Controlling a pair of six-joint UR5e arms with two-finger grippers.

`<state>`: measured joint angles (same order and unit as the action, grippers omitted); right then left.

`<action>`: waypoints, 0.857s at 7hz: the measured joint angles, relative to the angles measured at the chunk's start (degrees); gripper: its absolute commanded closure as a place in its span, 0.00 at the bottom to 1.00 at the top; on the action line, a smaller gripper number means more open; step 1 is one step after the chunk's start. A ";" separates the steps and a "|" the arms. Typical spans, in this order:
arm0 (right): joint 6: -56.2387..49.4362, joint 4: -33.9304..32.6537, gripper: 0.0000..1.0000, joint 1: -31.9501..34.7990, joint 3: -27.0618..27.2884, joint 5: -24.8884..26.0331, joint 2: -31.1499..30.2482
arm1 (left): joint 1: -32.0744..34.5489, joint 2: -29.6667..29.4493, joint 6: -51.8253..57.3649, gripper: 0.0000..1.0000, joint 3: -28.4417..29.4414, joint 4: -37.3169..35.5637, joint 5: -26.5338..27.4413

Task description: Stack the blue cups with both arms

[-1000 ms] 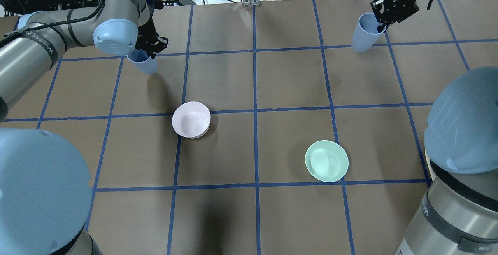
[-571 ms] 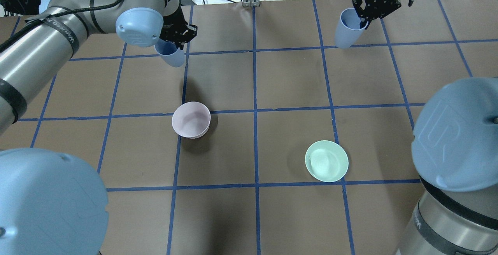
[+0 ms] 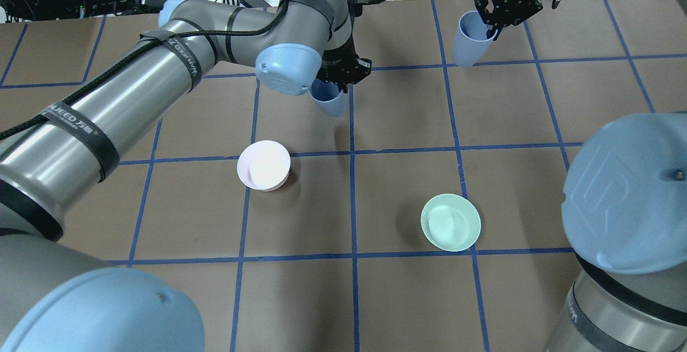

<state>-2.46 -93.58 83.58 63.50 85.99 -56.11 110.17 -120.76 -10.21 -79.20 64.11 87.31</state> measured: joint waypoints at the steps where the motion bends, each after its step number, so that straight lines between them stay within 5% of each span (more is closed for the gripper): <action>1: 0.33 0.66 1.00 0.07 0.08 -0.01 -0.24 | 1.62 -0.31 -0.46 1.00 -0.64 0.30 -0.08; 2: 0.94 1.27 1.00 0.15 0.17 -0.04 -0.63 | 2.51 -0.44 -0.68 0.01 -1.25 0.47 -0.14; 6: 1.68 4.84 1.00 0.39 0.29 -1.08 -0.99 | 0.76 1.64 -0.40 0.00 -0.84 1.48 -0.95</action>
<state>-0.78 -88.74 83.97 63.79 84.91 -57.10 110.93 -119.12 -10.61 -80.04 65.59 86.36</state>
